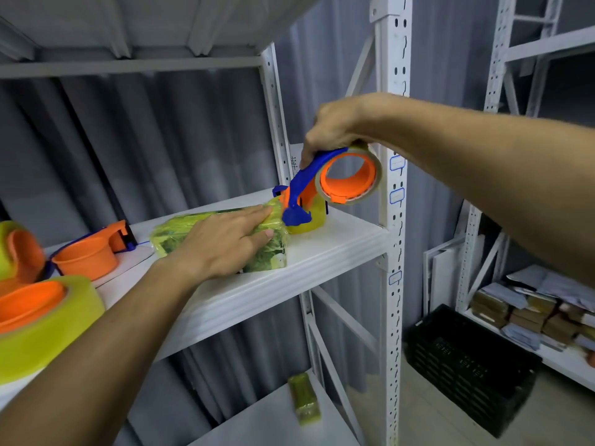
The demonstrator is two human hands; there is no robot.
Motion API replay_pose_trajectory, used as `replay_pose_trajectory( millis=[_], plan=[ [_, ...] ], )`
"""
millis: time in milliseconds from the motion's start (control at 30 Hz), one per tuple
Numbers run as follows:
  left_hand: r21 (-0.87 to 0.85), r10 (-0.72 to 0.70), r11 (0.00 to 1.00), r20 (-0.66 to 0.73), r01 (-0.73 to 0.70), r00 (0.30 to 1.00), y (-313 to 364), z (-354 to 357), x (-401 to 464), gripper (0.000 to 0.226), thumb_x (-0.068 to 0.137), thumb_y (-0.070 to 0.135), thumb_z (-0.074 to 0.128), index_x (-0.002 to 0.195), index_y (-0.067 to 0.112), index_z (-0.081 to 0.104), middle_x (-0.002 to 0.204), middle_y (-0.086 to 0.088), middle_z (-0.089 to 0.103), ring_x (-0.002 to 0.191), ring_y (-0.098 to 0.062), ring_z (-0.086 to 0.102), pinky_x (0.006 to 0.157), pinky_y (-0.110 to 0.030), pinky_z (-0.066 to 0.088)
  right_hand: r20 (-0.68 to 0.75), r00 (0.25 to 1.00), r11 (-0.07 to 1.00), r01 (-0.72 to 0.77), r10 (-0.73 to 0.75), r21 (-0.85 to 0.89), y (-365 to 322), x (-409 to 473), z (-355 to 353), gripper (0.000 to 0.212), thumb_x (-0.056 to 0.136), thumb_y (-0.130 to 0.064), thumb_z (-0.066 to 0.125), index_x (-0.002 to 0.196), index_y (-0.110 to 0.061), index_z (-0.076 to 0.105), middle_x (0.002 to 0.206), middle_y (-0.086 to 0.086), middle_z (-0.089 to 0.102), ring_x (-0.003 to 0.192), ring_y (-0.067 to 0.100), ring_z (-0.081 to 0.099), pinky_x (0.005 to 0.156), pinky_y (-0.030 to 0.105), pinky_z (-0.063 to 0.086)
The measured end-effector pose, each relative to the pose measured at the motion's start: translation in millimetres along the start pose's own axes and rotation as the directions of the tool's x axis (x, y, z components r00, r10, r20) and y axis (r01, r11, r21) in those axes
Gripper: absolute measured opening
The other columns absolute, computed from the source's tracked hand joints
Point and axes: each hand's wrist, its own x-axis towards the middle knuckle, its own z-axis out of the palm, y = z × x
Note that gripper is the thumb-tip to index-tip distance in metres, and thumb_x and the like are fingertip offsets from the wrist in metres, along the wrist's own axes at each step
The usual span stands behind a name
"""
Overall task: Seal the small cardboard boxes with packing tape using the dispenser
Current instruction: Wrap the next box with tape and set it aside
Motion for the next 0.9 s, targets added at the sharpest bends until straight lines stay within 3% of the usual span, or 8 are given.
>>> replay_pose_trajectory(
  millis=[100, 200, 333, 433, 533, 733, 900],
  plan=[
    [-0.001, 0.010, 1.000, -0.001, -0.010, 1.000, -3, 2, 1, 0.054, 0.102, 0.054, 0.035, 0.155, 0.042, 0.029, 0.160, 0.023, 0.026, 0.149, -0.010, 0.027, 0.117, -0.034, 0.027, 0.038, 0.999, 0.997, 0.009, -0.006, -0.075, -10, 4, 22, 0.032, 0.080, -0.033, 0.076, 0.060, -0.015, 0.059, 0.058, 0.001, 0.052, 0.053, 0.021, 0.046, 0.047, 0.027, 0.036],
    [0.006, 0.012, 1.000, -0.013, -0.012, 1.000, -6, 4, 1, 0.061, 0.097, 0.064, 0.030, 0.154, 0.043, 0.030, 0.160, 0.022, 0.028, 0.148, -0.011, 0.030, 0.116, -0.036, 0.030, -0.064, 0.998, 1.000, 0.014, -0.015, -0.014, -7, 10, 22, 0.037, 0.076, -0.037, 0.077, 0.054, -0.015, 0.056, 0.053, 0.000, 0.049, 0.049, 0.021, 0.044, 0.047, 0.028, 0.036],
    [0.001, 0.008, 1.000, -0.052, -0.007, 0.999, -2, 4, 0, 0.077, 0.083, 0.081, 0.020, 0.144, 0.041, 0.044, 0.151, 0.016, 0.047, 0.135, -0.017, 0.048, 0.104, -0.041, 0.043, -0.070, 0.997, 1.000, 0.013, -0.012, 0.006, -5, 13, 21, 0.041, 0.075, -0.042, 0.076, 0.051, -0.016, 0.056, 0.050, 0.000, 0.049, 0.046, 0.021, 0.044, 0.047, 0.028, 0.035],
    [-0.045, -0.061, 0.998, -0.168, 0.054, 0.984, 7, 3, 6, 0.062, 0.085, 0.081, 0.025, 0.106, 0.035, 0.061, 0.116, 0.012, 0.066, 0.106, -0.022, 0.060, 0.084, -0.039, 0.049, -0.099, 0.995, 1.000, -0.012, 0.014, 0.023, 0, 11, 21, 0.041, 0.075, -0.044, 0.075, 0.054, -0.014, 0.059, 0.056, 0.003, 0.052, 0.050, 0.022, 0.046, 0.049, 0.029, 0.036],
    [-0.131, -0.195, 0.978, -0.289, 0.163, 0.937, 22, 2, 18, 0.046, 0.089, 0.067, 0.046, 0.076, 0.024, 0.057, 0.078, 0.006, 0.064, 0.081, -0.027, 0.056, 0.069, -0.036, 0.045, -0.116, 0.992, 0.997, -0.037, 0.045, 0.074, 6, 7, 22, 0.040, 0.076, -0.045, 0.075, 0.057, -0.014, 0.061, 0.058, 0.003, 0.053, 0.052, 0.021, 0.048, 0.050, 0.029, 0.038],
    [-0.127, -0.304, 0.952, -0.294, 0.278, 0.906, 45, 1, 37, 0.021, 0.083, 0.039, 0.061, 0.076, 0.019, 0.056, 0.075, -0.002, 0.056, 0.074, -0.032, 0.050, 0.061, -0.032, 0.037, -0.209, 0.969, 0.972, -0.082, 0.129, 0.219, 22, 4, 27, 0.038, 0.074, -0.047, 0.077, 0.065, -0.012, 0.064, 0.062, 0.005, 0.059, 0.055, 0.021, 0.054, 0.051, 0.029, 0.041],
    [-0.071, -0.266, 0.964, -0.288, 0.256, 0.920, 52, 1, 34, 0.025, 0.084, 0.038, 0.067, 0.082, 0.022, 0.049, 0.073, 0.000, 0.043, 0.076, -0.031, 0.045, 0.063, -0.034, 0.035, -0.273, 0.942, 0.942, -0.101, 0.194, 0.321, 30, -4, 46, 0.043, 0.070, -0.052, 0.076, 0.067, -0.013, 0.062, 0.063, 0.005, 0.060, 0.059, 0.022, 0.057, 0.051, 0.028, 0.038]
  ],
)
